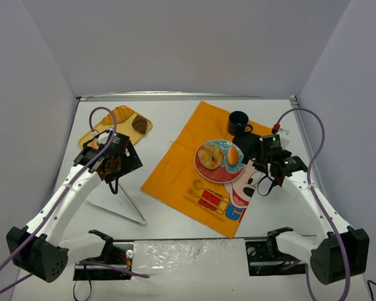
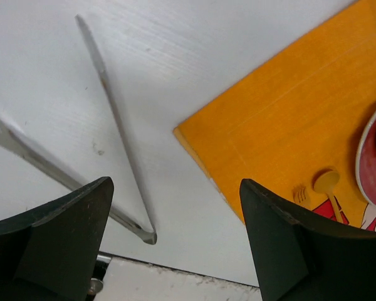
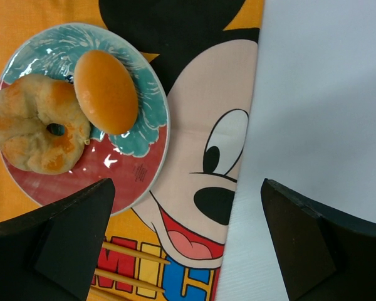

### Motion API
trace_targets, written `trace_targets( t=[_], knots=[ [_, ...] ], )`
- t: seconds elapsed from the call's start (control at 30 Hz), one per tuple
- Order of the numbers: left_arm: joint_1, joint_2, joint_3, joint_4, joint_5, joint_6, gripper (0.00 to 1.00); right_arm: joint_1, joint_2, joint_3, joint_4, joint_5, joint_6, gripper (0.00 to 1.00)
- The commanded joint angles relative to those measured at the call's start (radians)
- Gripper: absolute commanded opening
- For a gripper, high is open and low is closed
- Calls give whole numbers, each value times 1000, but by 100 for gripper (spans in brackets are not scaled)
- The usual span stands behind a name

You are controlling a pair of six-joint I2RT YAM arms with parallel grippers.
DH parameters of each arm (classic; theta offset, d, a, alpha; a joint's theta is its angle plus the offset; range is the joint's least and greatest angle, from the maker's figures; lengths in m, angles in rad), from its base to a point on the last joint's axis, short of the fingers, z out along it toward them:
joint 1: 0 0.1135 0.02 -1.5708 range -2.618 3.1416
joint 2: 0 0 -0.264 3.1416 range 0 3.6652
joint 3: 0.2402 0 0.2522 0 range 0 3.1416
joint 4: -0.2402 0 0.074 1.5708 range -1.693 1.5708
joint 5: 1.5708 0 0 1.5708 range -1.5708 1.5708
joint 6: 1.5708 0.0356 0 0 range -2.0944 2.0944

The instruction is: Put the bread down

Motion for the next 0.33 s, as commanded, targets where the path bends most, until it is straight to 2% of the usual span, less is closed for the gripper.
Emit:
trace_targets(
  t=[0.0, 0.3],
  knots=[
    [-27, 26, 99, 92, -8, 206, 79, 18, 16, 76, 42, -19, -38, 100],
    [-77, 84, 126, 127, -20, 245, 79, 44, 36, 122, 35, -46, -49, 100]
  ],
)
